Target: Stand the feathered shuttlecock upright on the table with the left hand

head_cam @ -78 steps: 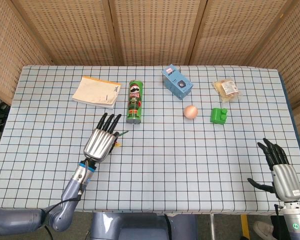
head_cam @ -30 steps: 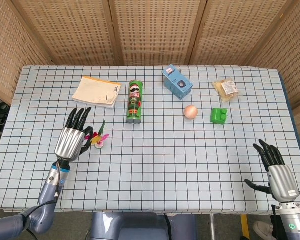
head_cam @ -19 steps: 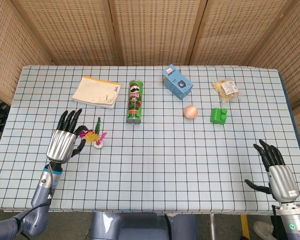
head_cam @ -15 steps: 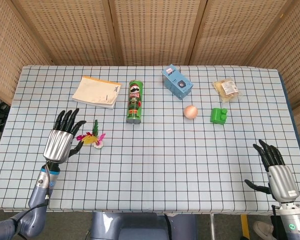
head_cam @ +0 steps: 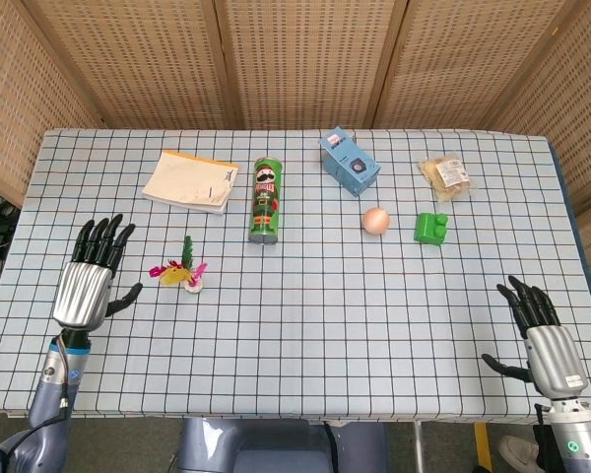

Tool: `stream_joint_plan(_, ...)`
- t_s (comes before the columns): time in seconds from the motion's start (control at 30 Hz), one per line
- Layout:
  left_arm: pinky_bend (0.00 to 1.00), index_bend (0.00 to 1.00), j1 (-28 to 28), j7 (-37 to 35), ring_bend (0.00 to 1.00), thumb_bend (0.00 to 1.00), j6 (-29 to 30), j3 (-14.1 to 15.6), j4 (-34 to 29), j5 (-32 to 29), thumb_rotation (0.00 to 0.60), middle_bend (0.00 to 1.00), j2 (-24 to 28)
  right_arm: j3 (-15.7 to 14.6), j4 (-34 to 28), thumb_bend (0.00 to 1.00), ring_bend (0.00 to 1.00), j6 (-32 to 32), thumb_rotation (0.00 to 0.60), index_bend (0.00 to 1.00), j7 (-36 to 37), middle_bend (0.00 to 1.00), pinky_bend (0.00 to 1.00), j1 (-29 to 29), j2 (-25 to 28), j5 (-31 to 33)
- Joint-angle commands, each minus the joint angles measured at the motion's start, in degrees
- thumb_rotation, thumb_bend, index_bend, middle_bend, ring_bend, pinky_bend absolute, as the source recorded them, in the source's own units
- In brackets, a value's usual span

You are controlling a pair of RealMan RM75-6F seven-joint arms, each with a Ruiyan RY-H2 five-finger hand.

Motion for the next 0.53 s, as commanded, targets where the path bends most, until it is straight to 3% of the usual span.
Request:
stream_joint_plan(0.03,0.00,0.05,3.40,3.69,0.00,0.24,3.46,1.96,1.19,1.42,0.600,0.00,1.49,0.12,0.68,0.03,0.00,0.00,0.600,0.09,-2.54,0.00,0.00,0.00,-0.64,0.19)
stream_joint_plan(0.2,0.00,0.05,8.45,7.27,0.00,0.25,5.41,5.80,2.33,1.13,0.600,0.00,3.19,0.16,1.28,0.03,0.00,-0.17,0.600,0.09,-5.97,0.00,0.00,0.09,-1.43,0.28)
stream_joint_plan(0.43,0.00,0.05,13.08,3.44,0.00,0.25,5.24,9.09,3.86,-0.45,0.600,0.00,4.03,-0.05,1.28,0.03,0.00,-1.06,0.600,0.09,-7.80,0.00,0.00,0.43,-2.20,0.32)
stream_joint_plan(0.53,0.00,0.05,13.69,1.74,0.00,0.25,5.27,9.05,3.75,-0.21,0.600,0.00,4.63,-0.20,1.36,0.03,0.00,-1.51,0.600,0.09,-8.28,0.00,0.00,0.61,-2.53,0.29)
